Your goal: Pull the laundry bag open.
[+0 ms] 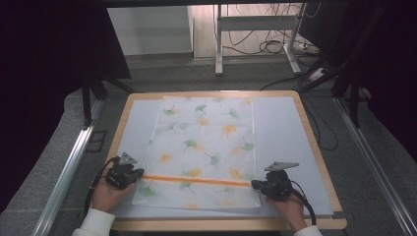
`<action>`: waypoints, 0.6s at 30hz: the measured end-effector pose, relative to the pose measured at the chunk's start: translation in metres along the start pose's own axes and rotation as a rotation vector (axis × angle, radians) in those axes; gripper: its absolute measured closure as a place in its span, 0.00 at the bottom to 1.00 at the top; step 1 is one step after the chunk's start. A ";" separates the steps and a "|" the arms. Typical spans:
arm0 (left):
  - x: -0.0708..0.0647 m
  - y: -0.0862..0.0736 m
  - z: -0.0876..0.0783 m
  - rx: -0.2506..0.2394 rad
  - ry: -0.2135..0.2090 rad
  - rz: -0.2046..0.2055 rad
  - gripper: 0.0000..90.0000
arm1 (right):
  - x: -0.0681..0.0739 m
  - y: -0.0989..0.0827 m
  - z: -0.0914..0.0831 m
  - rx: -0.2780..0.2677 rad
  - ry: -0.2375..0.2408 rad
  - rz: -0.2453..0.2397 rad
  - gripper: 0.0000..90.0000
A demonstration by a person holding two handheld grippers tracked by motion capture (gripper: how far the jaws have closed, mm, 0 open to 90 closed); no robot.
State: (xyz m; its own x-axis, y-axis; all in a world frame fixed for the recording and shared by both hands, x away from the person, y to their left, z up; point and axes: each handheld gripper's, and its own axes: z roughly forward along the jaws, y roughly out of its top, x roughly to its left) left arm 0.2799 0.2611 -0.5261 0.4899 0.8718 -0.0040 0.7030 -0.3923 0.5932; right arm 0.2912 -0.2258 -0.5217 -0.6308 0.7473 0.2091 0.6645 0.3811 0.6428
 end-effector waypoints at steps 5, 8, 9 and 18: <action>0.000 0.000 0.000 0.000 0.002 0.004 1.00 | 0.000 0.000 0.000 0.000 0.000 0.000 1.00; -0.001 0.000 0.001 -0.001 0.003 0.005 1.00 | 0.000 0.000 0.000 0.001 0.001 -0.001 1.00; -0.001 0.000 0.001 -0.002 0.004 0.006 1.00 | 0.000 0.000 0.000 0.001 0.001 -0.002 1.00; -0.001 -0.005 -0.002 -0.054 0.001 0.006 0.99 | 0.001 0.000 -0.001 0.001 -0.005 -0.003 1.00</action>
State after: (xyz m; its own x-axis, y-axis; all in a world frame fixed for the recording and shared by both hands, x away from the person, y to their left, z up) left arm 0.2745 0.2626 -0.5279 0.4934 0.8698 0.0003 0.6713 -0.3811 0.6357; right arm 0.2904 -0.2254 -0.5210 -0.6308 0.7489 0.2030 0.6627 0.3840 0.6430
